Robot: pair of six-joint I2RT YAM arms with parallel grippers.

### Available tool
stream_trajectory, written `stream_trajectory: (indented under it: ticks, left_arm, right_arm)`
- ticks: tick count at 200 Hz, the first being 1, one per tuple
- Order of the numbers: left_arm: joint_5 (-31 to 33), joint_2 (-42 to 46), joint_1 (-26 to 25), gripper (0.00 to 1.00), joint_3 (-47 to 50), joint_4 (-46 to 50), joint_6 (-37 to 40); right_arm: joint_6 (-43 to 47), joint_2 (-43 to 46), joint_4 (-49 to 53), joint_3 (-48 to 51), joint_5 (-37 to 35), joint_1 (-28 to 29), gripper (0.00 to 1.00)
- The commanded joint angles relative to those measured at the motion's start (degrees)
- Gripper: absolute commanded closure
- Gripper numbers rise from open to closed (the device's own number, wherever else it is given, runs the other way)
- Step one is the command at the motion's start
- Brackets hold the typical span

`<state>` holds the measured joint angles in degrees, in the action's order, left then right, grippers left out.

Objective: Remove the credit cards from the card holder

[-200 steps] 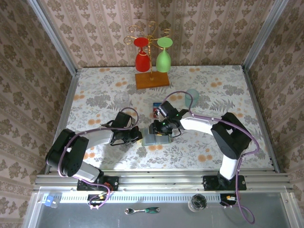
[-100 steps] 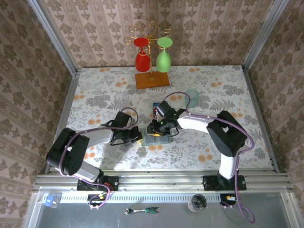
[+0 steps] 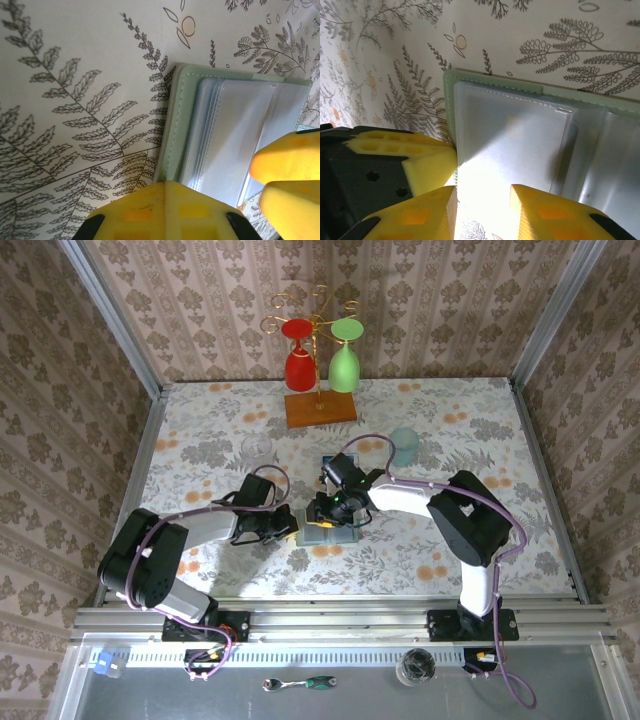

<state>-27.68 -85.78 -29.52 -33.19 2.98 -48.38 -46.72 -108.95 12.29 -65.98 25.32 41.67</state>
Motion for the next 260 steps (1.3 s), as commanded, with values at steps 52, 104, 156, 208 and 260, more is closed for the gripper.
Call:
stream_trajectory:
  ticks: [52, 104, 156, 208, 260]
  left_arm:
    - [-0.35, -1.05, 0.43, 1.00, -1.53, 2.84, 1.71]
    - [-0.18, -1.13, 0.60, 1.00, -1.88, 3.65, 2.07]
    - [-0.17, -1.32, 0.78, 1.00, -2.38, 4.66, 2.75]
    - [-0.18, -1.13, 0.95, 1.00, -2.63, 5.34, 2.95]
    - [-0.09, -0.88, 1.04, 1.00, -3.44, 5.98, 3.20]
  right_arm:
    - [-0.66, -1.27, 3.57, -1.37, -3.18, 0.60, 0.66]
    - [0.58, 0.92, 6.38, -0.89, -6.32, 0.58, 0.66]
    - [1.19, 1.98, 7.16, 0.15, -6.74, 0.25, 0.67]
    - [0.59, 2.95, 4.22, 2.77, -5.01, -0.53, 0.67]
    - [0.10, 4.49, -0.15, 5.83, -3.07, -1.63, 0.67]
